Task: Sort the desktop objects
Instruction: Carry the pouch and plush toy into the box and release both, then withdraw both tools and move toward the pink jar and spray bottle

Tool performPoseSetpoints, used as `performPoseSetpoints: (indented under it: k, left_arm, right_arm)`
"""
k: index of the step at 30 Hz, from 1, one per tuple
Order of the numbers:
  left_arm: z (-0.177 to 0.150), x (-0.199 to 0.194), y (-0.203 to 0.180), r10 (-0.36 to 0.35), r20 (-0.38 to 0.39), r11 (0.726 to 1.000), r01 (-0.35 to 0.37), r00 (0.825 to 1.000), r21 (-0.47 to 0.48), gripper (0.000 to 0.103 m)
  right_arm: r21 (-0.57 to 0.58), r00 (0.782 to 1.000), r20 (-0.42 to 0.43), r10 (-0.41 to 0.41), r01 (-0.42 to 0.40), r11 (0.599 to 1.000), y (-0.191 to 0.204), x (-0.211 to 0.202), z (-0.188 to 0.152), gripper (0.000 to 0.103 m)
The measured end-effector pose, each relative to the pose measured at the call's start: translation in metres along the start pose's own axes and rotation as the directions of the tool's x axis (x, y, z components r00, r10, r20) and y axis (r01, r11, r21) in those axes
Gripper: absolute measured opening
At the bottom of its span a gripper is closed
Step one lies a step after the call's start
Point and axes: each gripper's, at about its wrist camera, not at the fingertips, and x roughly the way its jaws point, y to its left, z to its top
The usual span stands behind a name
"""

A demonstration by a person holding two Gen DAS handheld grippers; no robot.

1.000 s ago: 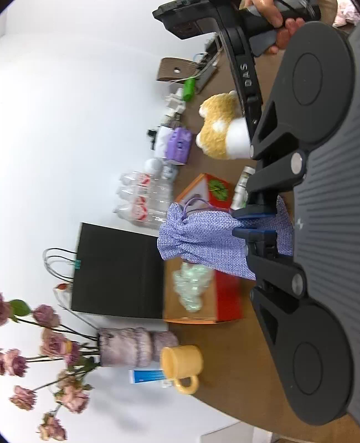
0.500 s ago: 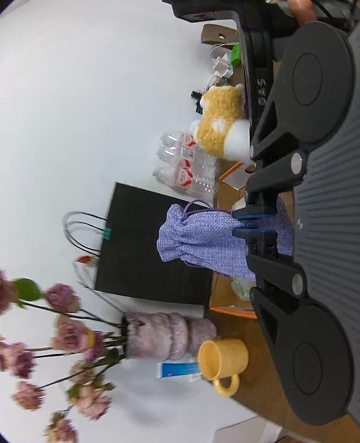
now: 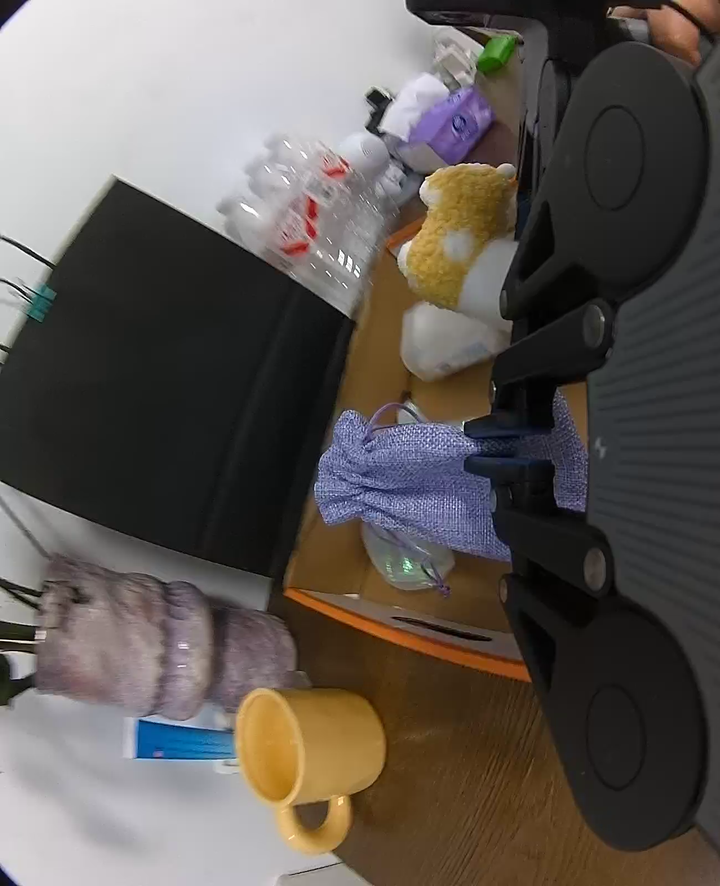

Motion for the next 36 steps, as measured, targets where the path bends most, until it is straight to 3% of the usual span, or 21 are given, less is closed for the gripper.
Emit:
performPoseSetpoints:
  k: [12,14,15,16,17,19,22,28,31,36]
  left_arm:
    - [-0.007,0.038,0.012,0.039,-0.087,0.999,-0.042,0.995,-0.034,0.011]
    - [-0.008,0.038,0.012,0.043,-0.094,0.998,-0.048,0.995,-0.049,0.020]
    - [-0.009,0.036,0.012,0.043,-0.091,0.998,-0.048,0.995,-0.051,0.036]
    - [-0.009,0.034,0.013,0.042,-0.088,0.998,-0.047,0.995,-0.052,0.053]
    - [-0.009,0.032,0.012,0.040,-0.077,0.998,-0.044,0.996,-0.052,0.060]
    - [-0.007,0.025,0.011,0.027,-0.055,0.998,-0.030,0.998,-0.053,0.083]
    - [-0.005,0.009,0.008,0.019,-0.018,0.999,-0.020,1.000,-0.048,0.101]
    - [-0.002,-0.030,-0.001,0.002,0.040,1.000,-0.002,0.999,-0.020,0.103]
    - [-0.006,-0.051,-0.009,0.006,0.060,1.000,-0.007,0.998,0.011,0.103]
    - [-0.019,-0.086,-0.018,0.010,0.065,0.999,-0.012,0.998,0.036,0.103]
  right_arm:
    - [-0.045,0.997,-0.072,-0.001,-0.003,0.999,0.007,0.029,-0.007,0.048]
    - [-0.054,0.997,-0.080,-0.007,0.002,0.999,0.008,0.029,-0.007,0.051]
    - [-0.053,0.997,-0.079,-0.010,0.006,0.999,0.009,0.028,-0.007,0.052]
    - [-0.056,0.997,-0.078,-0.012,0.007,0.998,0.009,0.025,-0.008,0.061]
    - [-0.065,0.997,-0.072,-0.013,0.009,0.998,0.011,0.023,-0.008,0.074]
    - [-0.090,0.998,-0.046,-0.031,0.027,0.996,0.013,0.015,-0.010,0.087]
    - [-0.113,0.998,-0.019,-0.056,0.053,0.992,0.016,0.002,-0.014,0.091]
    - [-0.136,0.996,0.061,-0.060,0.068,0.988,0.021,-0.040,-0.023,0.095]
    - [-0.130,0.994,0.088,-0.058,0.069,0.989,0.025,-0.066,-0.029,0.103]
    - [-0.137,0.992,0.115,-0.043,0.059,0.989,0.036,-0.109,-0.047,0.103]
